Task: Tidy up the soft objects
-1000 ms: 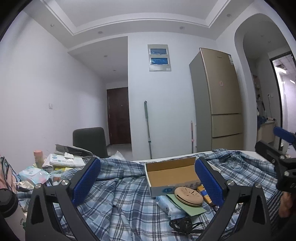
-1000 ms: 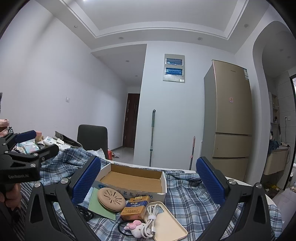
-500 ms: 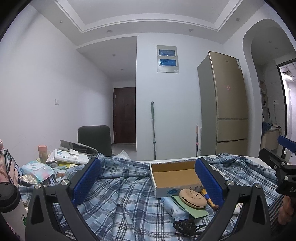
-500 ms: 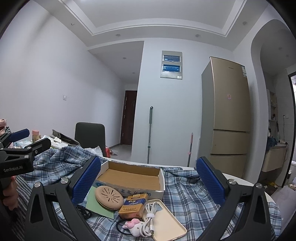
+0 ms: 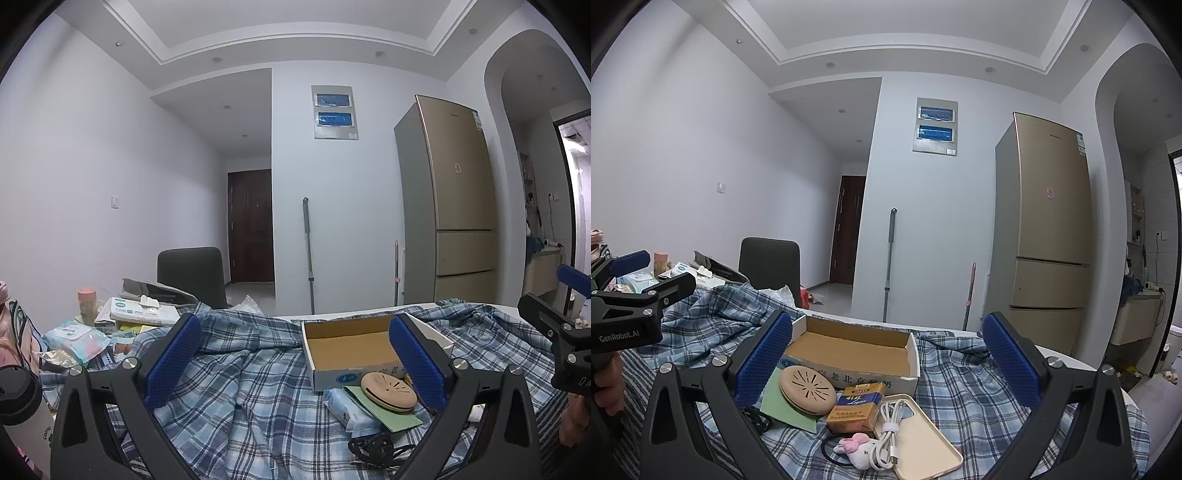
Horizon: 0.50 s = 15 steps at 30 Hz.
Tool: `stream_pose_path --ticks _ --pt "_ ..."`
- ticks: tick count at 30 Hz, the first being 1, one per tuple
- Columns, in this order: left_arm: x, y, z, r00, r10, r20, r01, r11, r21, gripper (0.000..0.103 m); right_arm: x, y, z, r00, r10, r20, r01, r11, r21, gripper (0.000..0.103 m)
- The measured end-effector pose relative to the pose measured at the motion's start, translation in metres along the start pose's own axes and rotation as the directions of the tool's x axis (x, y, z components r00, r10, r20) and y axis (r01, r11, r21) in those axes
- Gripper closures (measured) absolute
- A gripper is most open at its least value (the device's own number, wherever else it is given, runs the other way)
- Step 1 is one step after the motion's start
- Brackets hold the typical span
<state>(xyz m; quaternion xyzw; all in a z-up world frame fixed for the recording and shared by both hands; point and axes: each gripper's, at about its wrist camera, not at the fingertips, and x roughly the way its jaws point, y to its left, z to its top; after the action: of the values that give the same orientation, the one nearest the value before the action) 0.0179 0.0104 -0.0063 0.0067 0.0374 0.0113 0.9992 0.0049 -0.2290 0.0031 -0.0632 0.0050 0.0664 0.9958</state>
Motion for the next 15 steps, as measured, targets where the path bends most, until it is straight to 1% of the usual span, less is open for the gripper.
stream_pose_path --ticks 7,15 --pt "0.0012 -0.002 0.0006 1.0 0.002 -0.004 -0.002 1.0 0.005 0.0 -0.0001 -0.0005 0.0007 1.0 -0.003 -0.003 0.003 1.0 -0.001 0.0" --pt "0.0012 -0.0029 -0.0007 1.0 0.006 -0.01 -0.006 1.0 0.013 0.0 -0.0043 -0.0029 0.0 1.0 -0.013 0.017 0.013 1.0 0.011 0.0"
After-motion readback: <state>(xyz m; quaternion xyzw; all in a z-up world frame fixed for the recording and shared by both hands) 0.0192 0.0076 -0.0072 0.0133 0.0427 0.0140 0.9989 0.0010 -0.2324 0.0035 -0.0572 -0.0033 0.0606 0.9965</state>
